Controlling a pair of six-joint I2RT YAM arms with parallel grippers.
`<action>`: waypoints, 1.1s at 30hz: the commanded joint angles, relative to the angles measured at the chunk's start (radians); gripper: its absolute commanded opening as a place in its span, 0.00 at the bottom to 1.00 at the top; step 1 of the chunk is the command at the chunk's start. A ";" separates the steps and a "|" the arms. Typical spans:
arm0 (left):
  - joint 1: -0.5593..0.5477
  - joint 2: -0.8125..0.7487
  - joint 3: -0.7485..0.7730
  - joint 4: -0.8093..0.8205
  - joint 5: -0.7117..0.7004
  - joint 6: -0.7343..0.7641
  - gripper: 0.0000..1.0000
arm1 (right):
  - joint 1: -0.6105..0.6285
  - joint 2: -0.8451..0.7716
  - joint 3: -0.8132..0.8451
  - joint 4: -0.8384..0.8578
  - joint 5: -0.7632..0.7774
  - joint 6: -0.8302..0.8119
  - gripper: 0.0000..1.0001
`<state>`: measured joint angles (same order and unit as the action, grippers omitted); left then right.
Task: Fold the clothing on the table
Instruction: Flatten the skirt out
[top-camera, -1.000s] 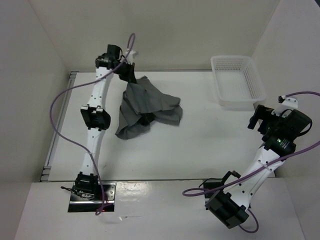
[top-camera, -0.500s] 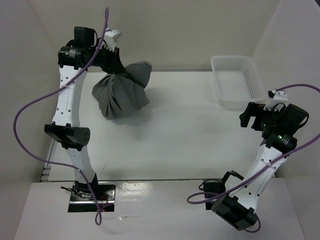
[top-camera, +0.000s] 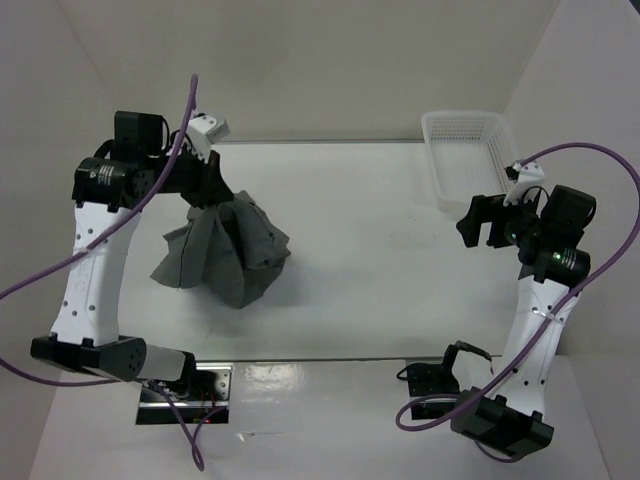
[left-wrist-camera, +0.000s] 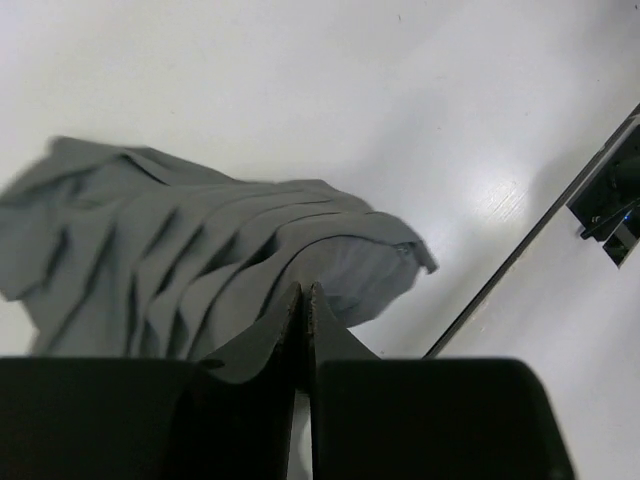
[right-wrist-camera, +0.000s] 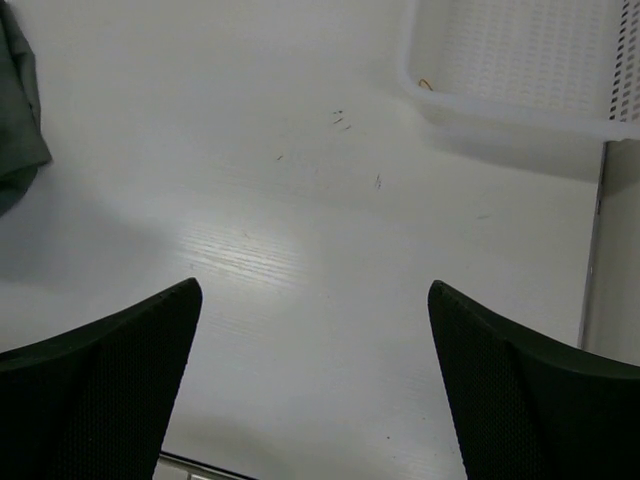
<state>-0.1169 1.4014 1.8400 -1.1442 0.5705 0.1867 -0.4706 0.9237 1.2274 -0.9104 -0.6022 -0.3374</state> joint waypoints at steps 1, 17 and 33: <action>-0.039 -0.039 0.074 0.003 0.005 0.040 0.10 | 0.039 -0.006 0.034 -0.018 -0.010 -0.020 0.98; -0.138 -0.045 0.109 -0.056 0.097 0.172 0.20 | 0.145 0.026 0.072 -0.131 -0.018 -0.083 0.98; 0.236 -0.539 -0.637 0.297 -0.413 -0.072 1.00 | 0.967 0.495 0.136 -0.141 0.346 -0.140 0.98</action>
<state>0.0372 0.8974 1.2552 -0.9516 0.2329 0.1829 0.3576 1.3842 1.3602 -1.0611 -0.3557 -0.4690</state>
